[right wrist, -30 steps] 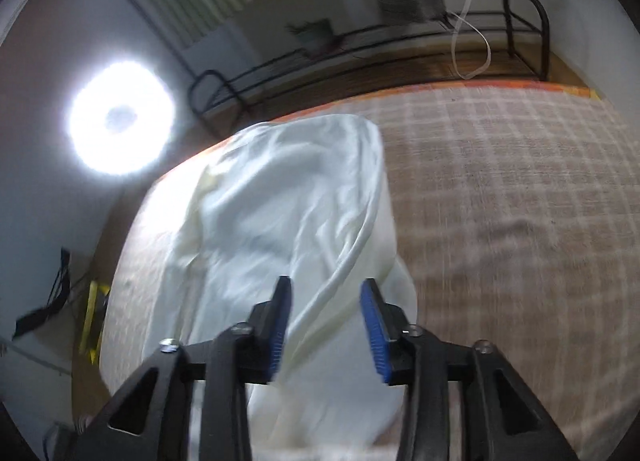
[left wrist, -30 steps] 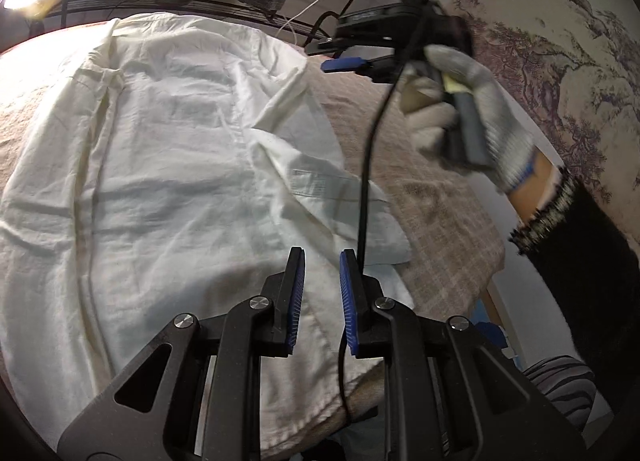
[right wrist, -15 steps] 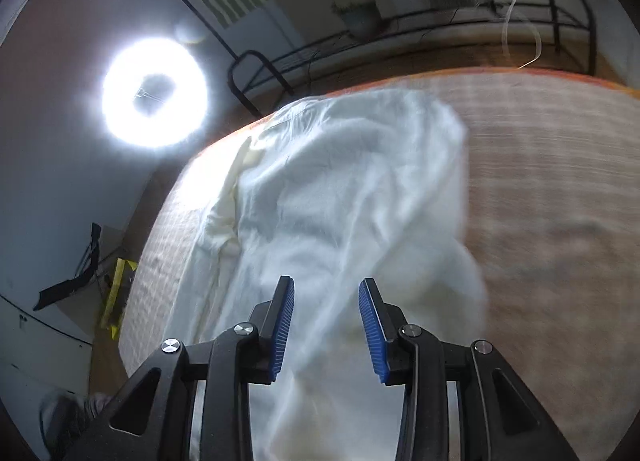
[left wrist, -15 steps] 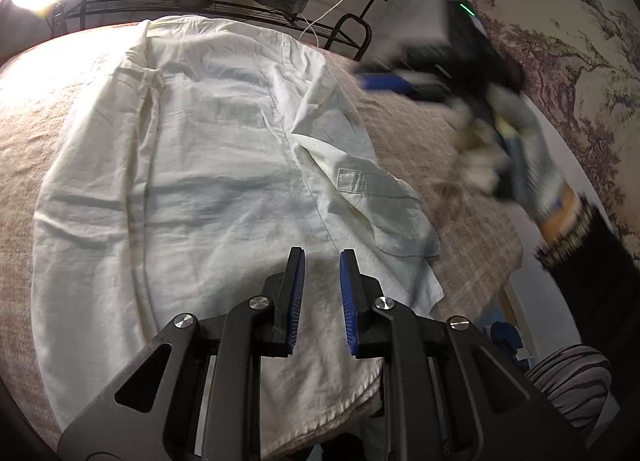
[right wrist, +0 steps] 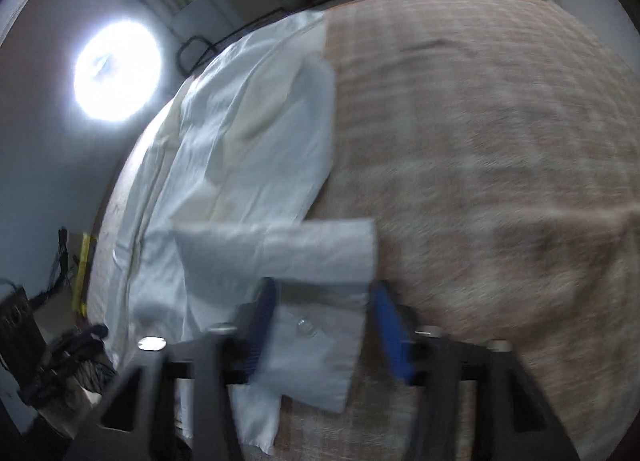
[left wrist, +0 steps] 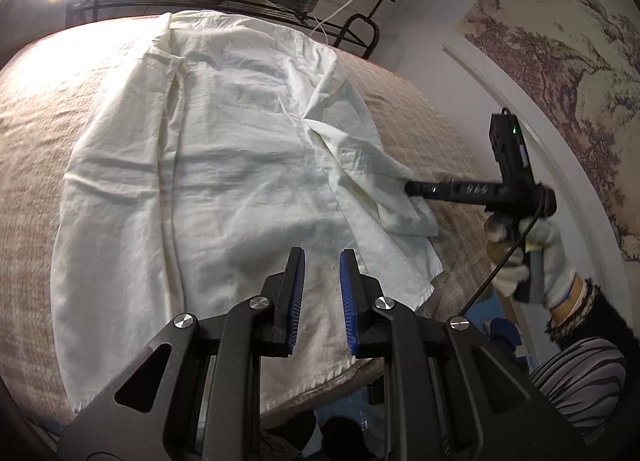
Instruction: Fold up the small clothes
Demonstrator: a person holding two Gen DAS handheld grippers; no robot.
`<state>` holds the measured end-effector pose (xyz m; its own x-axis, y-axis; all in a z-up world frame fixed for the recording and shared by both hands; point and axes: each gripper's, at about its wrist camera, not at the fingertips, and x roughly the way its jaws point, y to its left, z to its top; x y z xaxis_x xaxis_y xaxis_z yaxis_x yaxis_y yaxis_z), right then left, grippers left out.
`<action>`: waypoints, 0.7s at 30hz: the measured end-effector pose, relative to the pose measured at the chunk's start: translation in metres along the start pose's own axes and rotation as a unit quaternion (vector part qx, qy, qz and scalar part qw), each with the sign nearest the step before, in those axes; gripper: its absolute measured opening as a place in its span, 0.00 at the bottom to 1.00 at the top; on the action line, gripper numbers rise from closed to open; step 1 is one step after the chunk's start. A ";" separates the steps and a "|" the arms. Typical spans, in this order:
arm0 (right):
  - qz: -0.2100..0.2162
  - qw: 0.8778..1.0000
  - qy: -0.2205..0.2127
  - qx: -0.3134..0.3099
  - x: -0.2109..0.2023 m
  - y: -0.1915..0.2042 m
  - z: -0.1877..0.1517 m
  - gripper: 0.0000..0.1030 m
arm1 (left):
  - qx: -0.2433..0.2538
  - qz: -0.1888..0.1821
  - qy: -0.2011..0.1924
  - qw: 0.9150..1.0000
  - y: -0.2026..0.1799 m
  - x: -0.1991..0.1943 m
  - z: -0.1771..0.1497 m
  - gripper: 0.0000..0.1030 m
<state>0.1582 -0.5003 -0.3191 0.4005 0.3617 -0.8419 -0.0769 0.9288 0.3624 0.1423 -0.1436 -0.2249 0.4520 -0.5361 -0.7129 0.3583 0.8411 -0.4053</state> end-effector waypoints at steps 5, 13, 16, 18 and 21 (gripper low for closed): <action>-0.018 0.998 -0.038 -0.047 -0.018 0.027 -0.001 0.02 | -0.016 -0.002 -0.016 1.000 0.006 -0.011 0.004 0.15; -0.003 0.966 -0.090 -0.240 -0.083 0.129 -0.020 0.06 | -0.066 -0.012 -0.033 0.997 0.027 -0.017 0.008 0.15; 0.033 0.945 -0.033 -0.324 -0.073 0.167 -0.043 0.27 | -0.078 -0.019 -0.035 0.996 0.031 -0.019 0.007 0.15; 0.038 0.934 -0.013 -0.356 -0.069 0.178 -0.053 0.31 | -0.084 -0.024 -0.034 0.996 0.032 -0.020 0.005 0.15; 0.048 0.945 -0.011 -0.323 -0.067 0.163 -0.043 0.32 | -0.078 -0.032 -0.031 0.996 0.025 -0.018 0.003 0.16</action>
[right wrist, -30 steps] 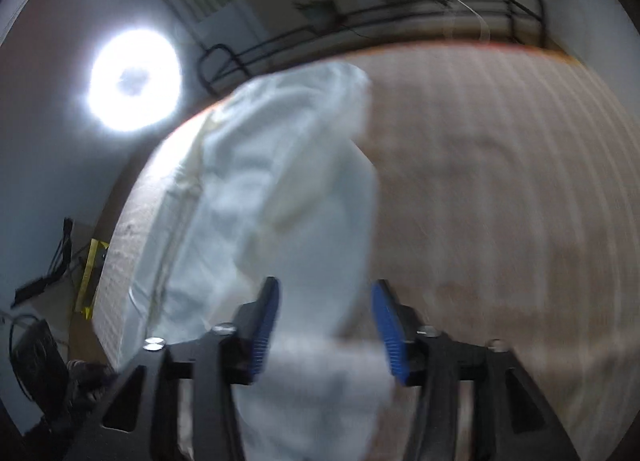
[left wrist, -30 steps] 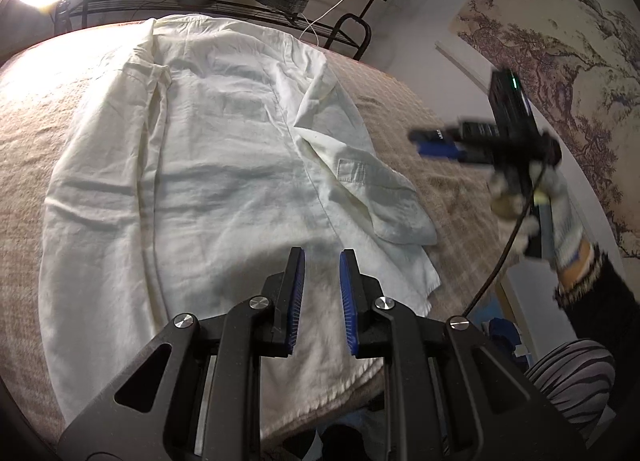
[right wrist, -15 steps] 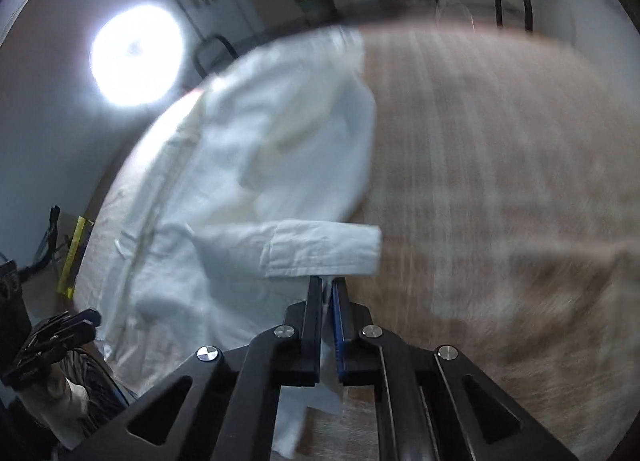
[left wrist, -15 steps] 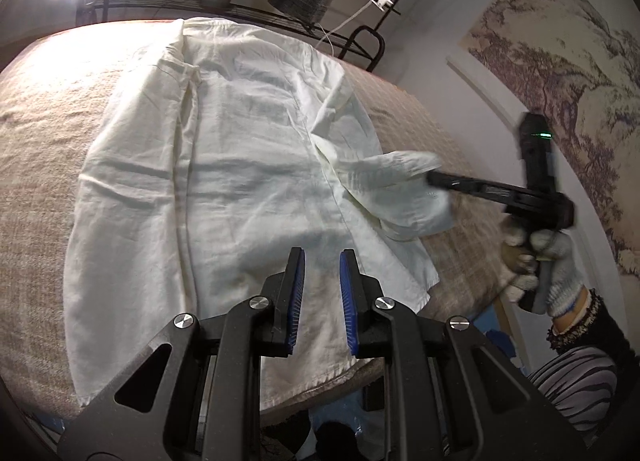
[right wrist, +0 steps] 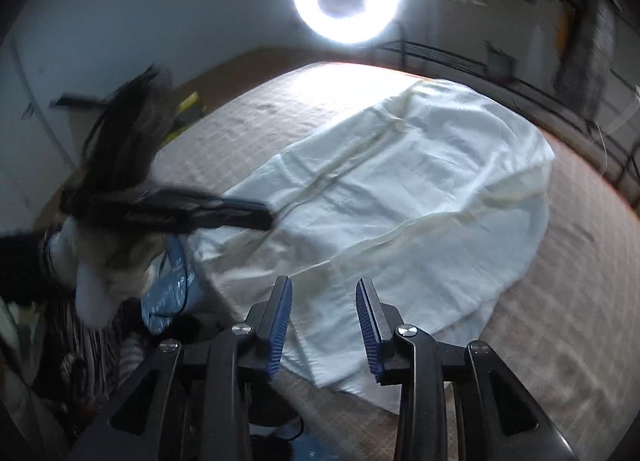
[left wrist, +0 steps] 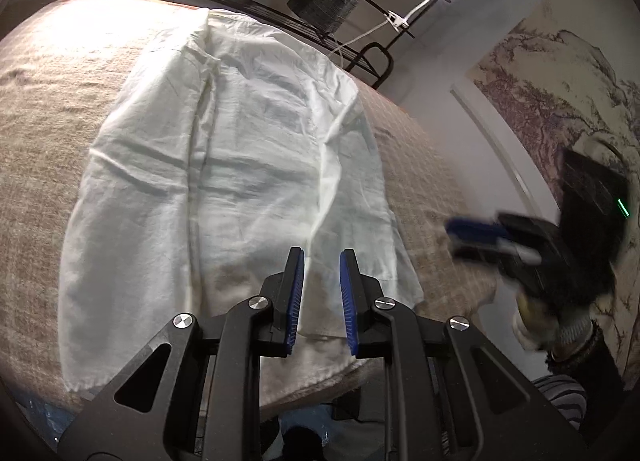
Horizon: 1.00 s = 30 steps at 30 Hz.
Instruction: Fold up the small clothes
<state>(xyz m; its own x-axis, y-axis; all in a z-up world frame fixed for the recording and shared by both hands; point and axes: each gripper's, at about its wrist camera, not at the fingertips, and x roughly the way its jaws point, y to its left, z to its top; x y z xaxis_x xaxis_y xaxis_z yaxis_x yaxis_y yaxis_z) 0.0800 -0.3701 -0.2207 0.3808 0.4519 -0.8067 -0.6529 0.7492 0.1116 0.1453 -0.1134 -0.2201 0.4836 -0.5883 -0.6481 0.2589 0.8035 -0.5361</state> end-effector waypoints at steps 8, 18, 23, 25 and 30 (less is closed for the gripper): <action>-0.077 0.973 0.004 0.216 0.021 -0.122 -0.003 0.38 | 0.087 0.067 0.035 0.993 -0.020 0.038 -0.013 0.38; -0.033 0.944 0.014 0.328 0.084 -0.182 -0.021 0.08 | 0.051 0.033 0.092 0.994 0.008 0.080 -0.017 0.02; -0.059 0.953 0.004 0.297 0.088 -0.175 -0.008 0.00 | -0.010 -0.024 0.092 0.995 0.009 0.069 -0.016 0.00; -0.070 0.957 -0.006 0.280 0.076 -0.174 0.000 0.00 | -0.031 -0.053 0.088 0.994 0.003 0.063 -0.015 0.00; -0.087 0.964 -0.008 0.249 0.049 -0.176 0.020 0.00 | -0.033 -0.084 0.079 0.993 -0.019 0.058 -0.016 0.00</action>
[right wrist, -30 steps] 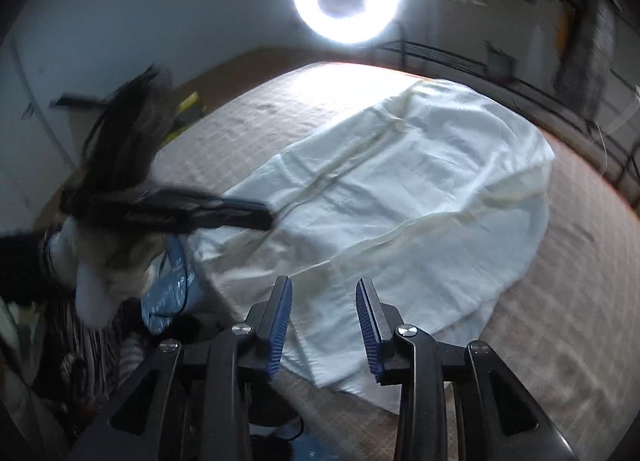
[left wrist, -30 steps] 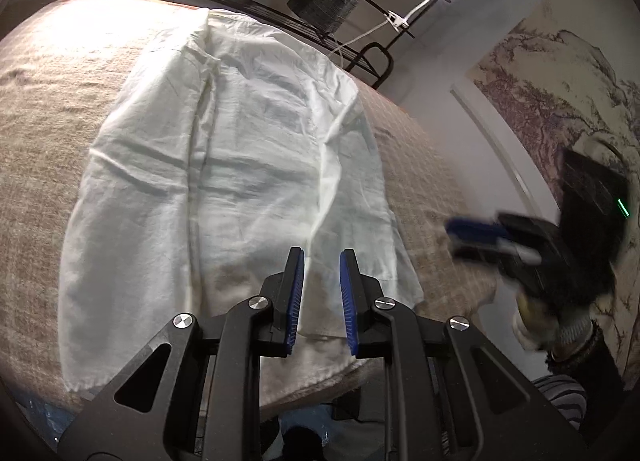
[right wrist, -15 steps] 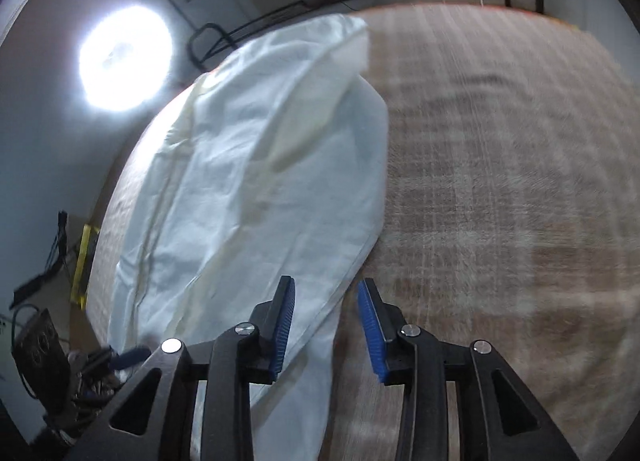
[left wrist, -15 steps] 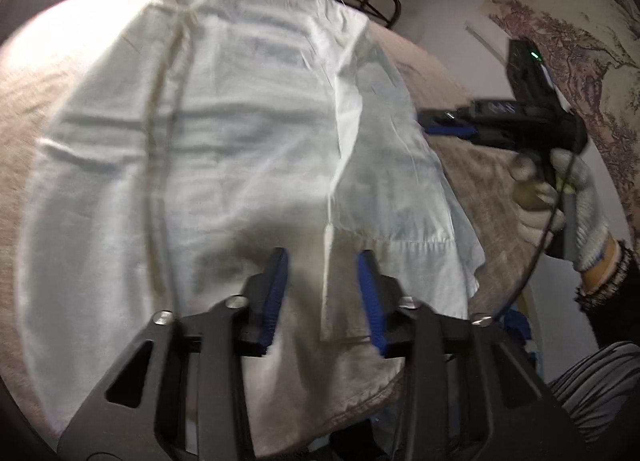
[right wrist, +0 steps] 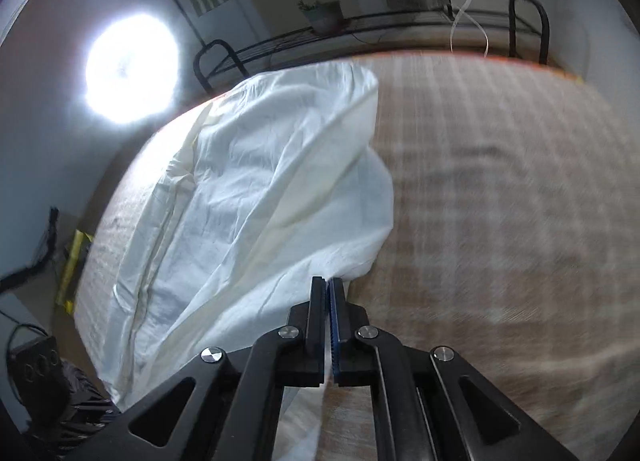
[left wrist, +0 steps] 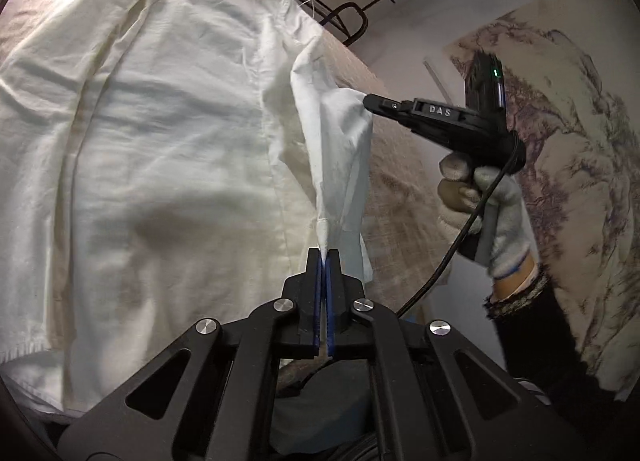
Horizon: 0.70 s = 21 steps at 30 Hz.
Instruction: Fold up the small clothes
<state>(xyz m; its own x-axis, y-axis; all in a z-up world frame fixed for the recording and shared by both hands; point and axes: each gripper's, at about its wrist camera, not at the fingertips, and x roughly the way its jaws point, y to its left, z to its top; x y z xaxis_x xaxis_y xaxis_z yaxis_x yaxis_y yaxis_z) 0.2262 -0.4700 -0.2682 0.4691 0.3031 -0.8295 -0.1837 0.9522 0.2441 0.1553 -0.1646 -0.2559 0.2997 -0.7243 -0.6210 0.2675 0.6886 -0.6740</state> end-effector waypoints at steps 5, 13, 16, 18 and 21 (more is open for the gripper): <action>-0.052 0.997 0.041 -0.029 0.022 0.007 0.000 0.04 | 0.027 0.098 -0.003 0.995 0.015 0.018 -0.004 0.00; 0.046 0.998 0.013 0.047 -0.004 -0.015 -0.045 0.29 | 0.080 0.133 -0.020 0.988 0.009 -0.003 -0.008 0.00; 0.127 0.990 0.009 0.058 -0.019 -0.009 -0.081 0.29 | 0.106 0.140 -0.035 0.984 0.001 -0.010 -0.009 0.00; 0.170 0.984 0.011 0.051 -0.023 0.004 -0.104 0.30 | 0.122 0.140 -0.038 0.982 -0.006 -0.007 -0.007 0.00; 0.212 0.976 0.029 0.037 -0.019 0.020 -0.128 0.31 | 0.119 0.137 -0.033 0.983 -0.007 -0.006 -0.006 0.00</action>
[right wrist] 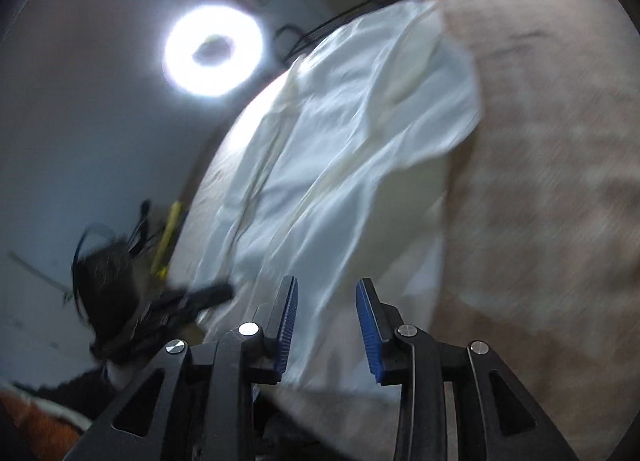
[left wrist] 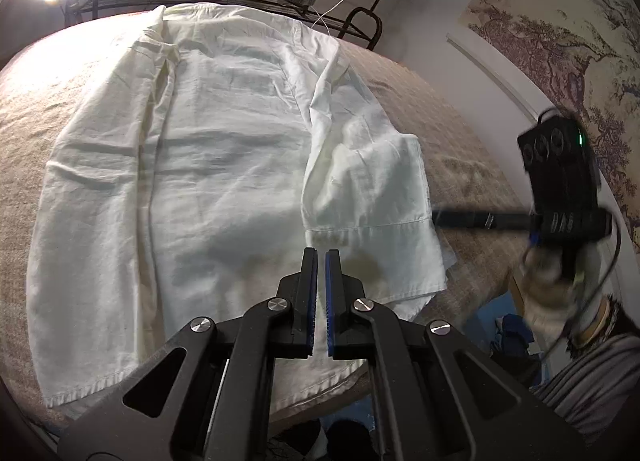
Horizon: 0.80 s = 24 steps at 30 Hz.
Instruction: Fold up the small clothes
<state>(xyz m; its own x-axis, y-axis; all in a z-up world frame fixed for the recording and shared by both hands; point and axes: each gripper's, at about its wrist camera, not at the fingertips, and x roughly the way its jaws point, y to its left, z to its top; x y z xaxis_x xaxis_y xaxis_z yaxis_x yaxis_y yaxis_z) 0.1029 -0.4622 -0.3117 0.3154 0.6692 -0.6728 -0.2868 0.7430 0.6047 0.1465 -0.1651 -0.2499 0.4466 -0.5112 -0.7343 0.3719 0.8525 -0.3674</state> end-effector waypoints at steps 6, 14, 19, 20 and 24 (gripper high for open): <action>-0.010 0.999 0.031 0.008 0.020 0.003 -0.021 0.00 | -0.002 0.003 0.002 1.000 -0.003 0.003 0.002 0.00; 0.060 0.995 0.002 0.076 -0.007 -0.006 -0.031 0.00 | 0.027 0.001 -0.017 0.999 -0.023 -0.012 0.006 0.00; -0.013 0.997 0.048 0.065 0.021 -0.005 -0.043 0.05 | 0.064 -0.006 -0.011 0.998 -0.043 -0.010 0.007 0.00; -0.008 0.997 0.042 0.069 0.017 -0.007 -0.044 0.10 | 0.075 -0.010 -0.008 0.997 -0.050 -0.007 0.006 0.00; -0.015 0.998 -0.013 0.060 -0.022 -0.005 -0.051 0.25 | 0.115 -0.027 0.016 0.993 -0.078 0.011 0.000 0.23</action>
<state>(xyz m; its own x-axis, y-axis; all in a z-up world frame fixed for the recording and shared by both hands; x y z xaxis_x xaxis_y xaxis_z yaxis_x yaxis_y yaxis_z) 0.0513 -0.4808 -0.3215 0.3470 0.6447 -0.6811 -0.1661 0.7570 0.6319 0.1227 -0.2375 -0.2290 0.3964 -0.5482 -0.7364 0.5718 0.7750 -0.2692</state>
